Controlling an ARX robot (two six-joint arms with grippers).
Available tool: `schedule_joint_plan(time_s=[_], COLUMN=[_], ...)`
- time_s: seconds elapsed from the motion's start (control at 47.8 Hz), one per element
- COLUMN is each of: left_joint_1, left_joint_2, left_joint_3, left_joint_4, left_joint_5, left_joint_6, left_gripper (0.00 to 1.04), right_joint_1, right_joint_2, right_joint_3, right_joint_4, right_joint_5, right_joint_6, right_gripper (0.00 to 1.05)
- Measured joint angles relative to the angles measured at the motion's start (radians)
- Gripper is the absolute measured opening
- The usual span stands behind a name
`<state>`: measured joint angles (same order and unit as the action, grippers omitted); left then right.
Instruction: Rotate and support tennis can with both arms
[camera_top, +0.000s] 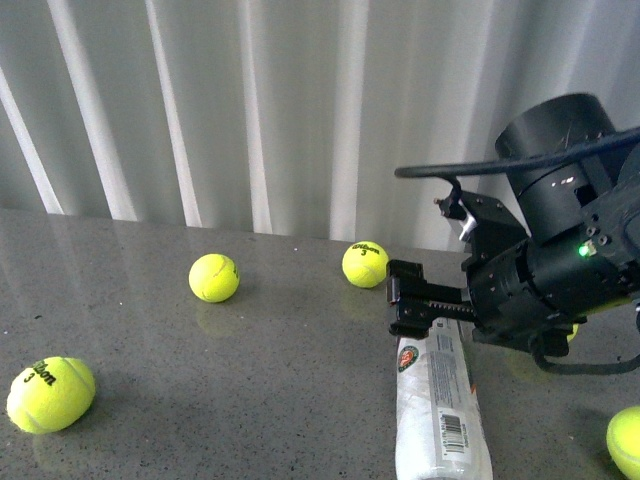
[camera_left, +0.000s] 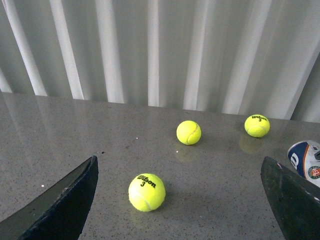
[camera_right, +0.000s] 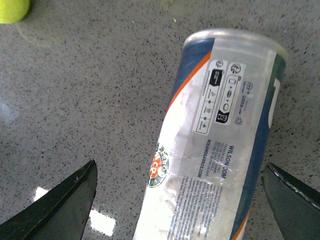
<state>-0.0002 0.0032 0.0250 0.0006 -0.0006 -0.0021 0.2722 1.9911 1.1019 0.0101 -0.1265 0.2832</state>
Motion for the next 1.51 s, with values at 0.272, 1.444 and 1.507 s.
schedule_joint_plan(time_s=[0.272,1.444,1.507], left_joint_1=[0.0,0.0,0.0], left_joint_2=[0.0,0.0,0.0], left_joint_3=[0.0,0.0,0.0], left_joint_4=[0.0,0.0,0.0], left_joint_5=[0.0,0.0,0.0], left_joint_6=[0.0,0.0,0.0], left_gripper=[0.98,0.98,0.98], right_joint_1=[-0.01,-0.005,-0.002], right_joint_2=[0.127,0.129,0.111], right_joint_3=[0.0,0.008,-0.002], right_joint_4=[0.045,0.093,0.09], right_joint_5=[-0.008,0.059,0.067], right_joint_6=[0.036,-0.07,-0.097], right_gripper=[0.98,0.18,0.16])
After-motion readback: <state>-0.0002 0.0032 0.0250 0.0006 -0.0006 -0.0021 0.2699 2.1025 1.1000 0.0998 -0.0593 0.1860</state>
